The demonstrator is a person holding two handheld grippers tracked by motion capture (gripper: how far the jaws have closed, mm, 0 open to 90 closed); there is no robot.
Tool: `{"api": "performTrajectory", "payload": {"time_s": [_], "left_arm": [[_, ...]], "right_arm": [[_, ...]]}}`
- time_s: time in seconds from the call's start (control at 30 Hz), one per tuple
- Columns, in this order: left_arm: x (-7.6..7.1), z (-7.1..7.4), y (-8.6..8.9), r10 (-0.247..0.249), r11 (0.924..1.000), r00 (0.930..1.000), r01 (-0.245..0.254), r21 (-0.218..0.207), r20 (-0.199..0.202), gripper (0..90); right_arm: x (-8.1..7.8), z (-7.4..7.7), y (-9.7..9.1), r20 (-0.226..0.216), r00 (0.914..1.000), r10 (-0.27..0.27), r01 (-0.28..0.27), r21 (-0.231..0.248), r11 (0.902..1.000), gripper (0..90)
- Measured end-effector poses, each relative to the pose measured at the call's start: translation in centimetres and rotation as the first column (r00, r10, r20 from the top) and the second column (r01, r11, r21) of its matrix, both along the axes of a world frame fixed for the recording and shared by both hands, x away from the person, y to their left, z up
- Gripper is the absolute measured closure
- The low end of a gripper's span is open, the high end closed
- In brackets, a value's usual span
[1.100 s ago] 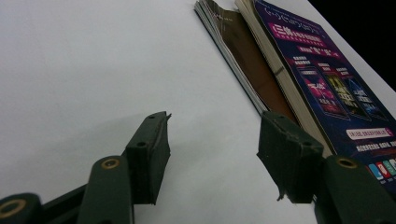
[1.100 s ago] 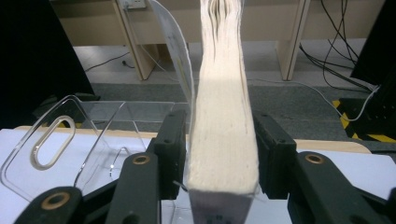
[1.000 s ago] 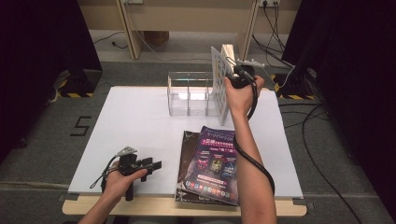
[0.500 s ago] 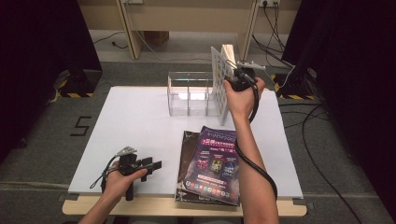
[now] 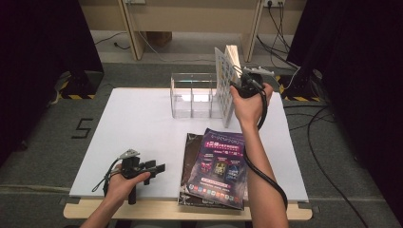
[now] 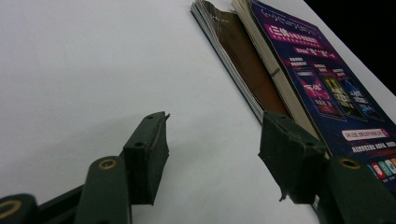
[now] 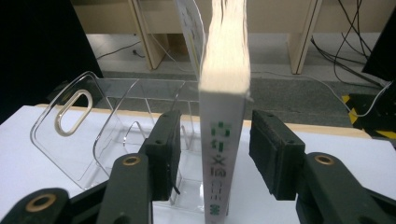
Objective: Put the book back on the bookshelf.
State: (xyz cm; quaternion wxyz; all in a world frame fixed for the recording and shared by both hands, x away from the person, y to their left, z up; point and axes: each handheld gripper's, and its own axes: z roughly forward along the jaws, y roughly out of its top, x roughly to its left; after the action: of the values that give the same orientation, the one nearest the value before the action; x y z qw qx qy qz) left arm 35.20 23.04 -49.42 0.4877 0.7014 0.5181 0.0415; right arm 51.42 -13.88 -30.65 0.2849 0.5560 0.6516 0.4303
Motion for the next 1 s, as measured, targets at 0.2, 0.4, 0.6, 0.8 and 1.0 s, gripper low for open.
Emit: {"api": "performTrajectory", "payload": {"time_s": [0.2, 0.4, 0.6, 0.8, 1.0], "left_arm": [[0.0, -0.1, -0.1, -0.002, 1.0, 1.0, 0.002, -0.003, 0.002, 40.9], [0.0, 0.0, -0.1, -0.005, 1.0, 1.0, 0.005, -0.004, 0.005, 41.0], [-0.1, 0.1, -0.1, -0.01, 0.9999, 0.9999, 0.01, -0.005, 0.007, 41.1], [-0.1, 0.2, -0.2, -0.012, 0.9999, 0.9999, 0.012, -0.009, 0.011, 41.4], [-0.1, 0.3, -0.3, -0.019, 0.9998, 0.9997, 0.019, -0.011, 0.016, 41.7]], "right_arm": [[-0.7, -0.5, -0.3, -0.007, 1.0, 0.005, -0.005, -0.005, 1.0, 53.9], [-1.3, -0.9, -0.6, -0.018, 0.9998, 0.011, -0.011, -0.004, 0.9999, 54.0], [-2.1, -0.8, -0.9, -0.022, 0.9996, 0.019, -0.019, -0.001, 0.9998, 54.3], [-3.1, -1.0, -1.2, -0.041, 0.9987, 0.032, -0.032, 0.003, 0.9995, 54.7], [-4.0, -1.6, -1.7, -0.063, 0.9972, 0.041, -0.041, 0.006, 0.9991, 56.4]]}}
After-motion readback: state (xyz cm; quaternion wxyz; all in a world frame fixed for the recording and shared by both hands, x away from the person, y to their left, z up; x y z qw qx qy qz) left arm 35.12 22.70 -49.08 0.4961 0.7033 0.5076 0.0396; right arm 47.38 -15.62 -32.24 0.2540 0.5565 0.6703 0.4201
